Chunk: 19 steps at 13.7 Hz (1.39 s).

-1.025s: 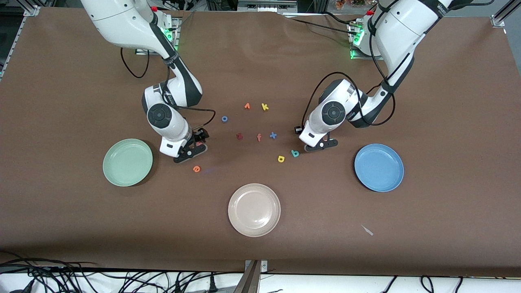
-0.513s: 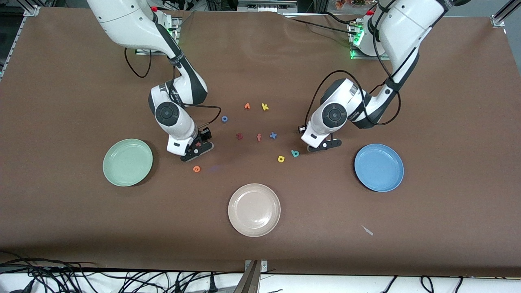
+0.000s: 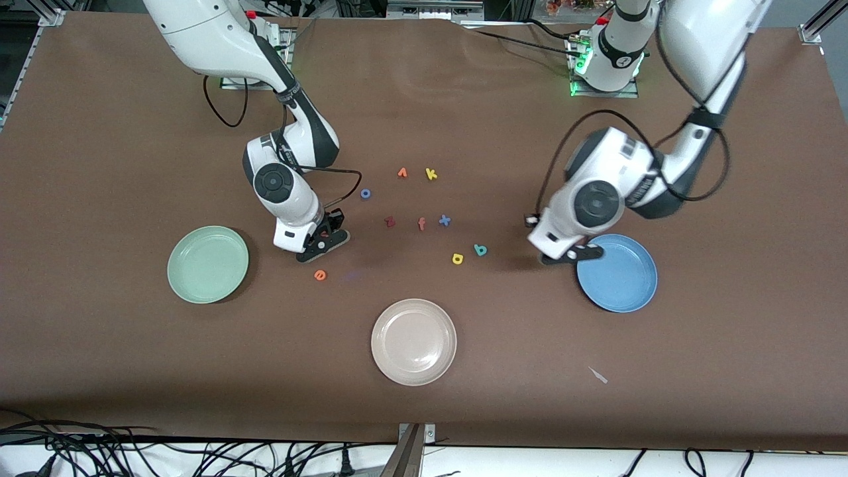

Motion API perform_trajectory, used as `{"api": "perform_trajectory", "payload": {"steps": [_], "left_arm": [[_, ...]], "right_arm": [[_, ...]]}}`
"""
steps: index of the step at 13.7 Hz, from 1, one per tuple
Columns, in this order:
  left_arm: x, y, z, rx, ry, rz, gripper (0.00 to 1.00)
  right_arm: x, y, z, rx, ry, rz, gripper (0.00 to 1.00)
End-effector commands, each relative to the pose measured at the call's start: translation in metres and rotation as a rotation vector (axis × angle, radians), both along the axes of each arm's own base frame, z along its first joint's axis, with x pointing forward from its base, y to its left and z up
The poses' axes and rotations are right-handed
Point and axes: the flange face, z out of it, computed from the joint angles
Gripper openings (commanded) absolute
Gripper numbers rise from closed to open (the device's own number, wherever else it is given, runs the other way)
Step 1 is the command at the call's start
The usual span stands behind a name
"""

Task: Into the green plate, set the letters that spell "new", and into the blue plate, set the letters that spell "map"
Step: 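Drop the blue m on the blue plate, pink m on the green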

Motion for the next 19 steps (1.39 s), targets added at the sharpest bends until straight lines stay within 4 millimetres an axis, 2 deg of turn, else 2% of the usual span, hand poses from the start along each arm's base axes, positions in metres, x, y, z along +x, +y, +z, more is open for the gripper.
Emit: {"api": "perform_trajectory", "payload": {"steps": [1,3,5,6,7,9,10,11,12,15,16,17,18,19], "left_arm": [[0.037,0.05,-0.004,0.04,-0.038,-0.092,0.06],[0.05,0.078,-0.021,0.064,-0.035,-0.13,0.06],[0.054,0.087,-0.04,0.043,-0.046,-0.146,0.06],[0.054,0.099,-0.059,0.028,-0.019,-0.169,0.08],[0.055,0.109,-0.074,0.022,-0.007,-0.194,0.08],[0.057,0.122,-0.083,0.012,-0.018,-0.196,0.09],[0.056,0.122,-0.087,0.01,-0.012,-0.196,0.24],[0.056,0.122,-0.087,0.009,-0.01,-0.193,0.74],[0.056,0.123,-0.088,0.009,-0.009,-0.187,1.0],[0.056,0.117,-0.081,0.015,-0.013,-0.184,1.0],[0.056,0.108,-0.076,0.002,-0.018,-0.18,1.0],[0.056,0.091,-0.059,0.003,-0.045,-0.179,1.0],[0.051,0.067,-0.052,0.001,-0.048,-0.162,1.0],[0.045,0.04,-0.046,0.001,-0.056,-0.125,1.0]], "right_arm": [[0.009,0.0,0.01,-0.009,0.004,0.014,0.0],[0.024,-0.01,0.039,-0.029,0.035,-0.018,0.0],[0.045,-0.038,0.067,-0.069,0.069,-0.06,0.0],[0.054,-0.052,0.079,-0.087,0.087,-0.084,0.0],[0.062,-0.063,0.088,-0.101,0.101,-0.11,0.0],[0.074,-0.093,0.098,-0.126,0.112,-0.17,0.0],[0.077,-0.105,0.098,-0.134,0.109,-0.192,0.0],[0.082,-0.125,0.098,-0.145,0.107,-0.224,0.0],[0.087,-0.15,0.097,-0.159,0.105,-0.256,0.0],[0.101,-0.199,0.089,-0.169,0.106,-0.33,0.0],[0.105,-0.21,0.084,-0.172,0.108,-0.345,0.0],[0.108,-0.223,0.077,-0.174,0.113,-0.368,0.0],[0.11,-0.23,0.071,-0.177,0.112,-0.377,0.15],[0.112,-0.236,0.071,-0.169,0.105,-0.399,0.88]]}}
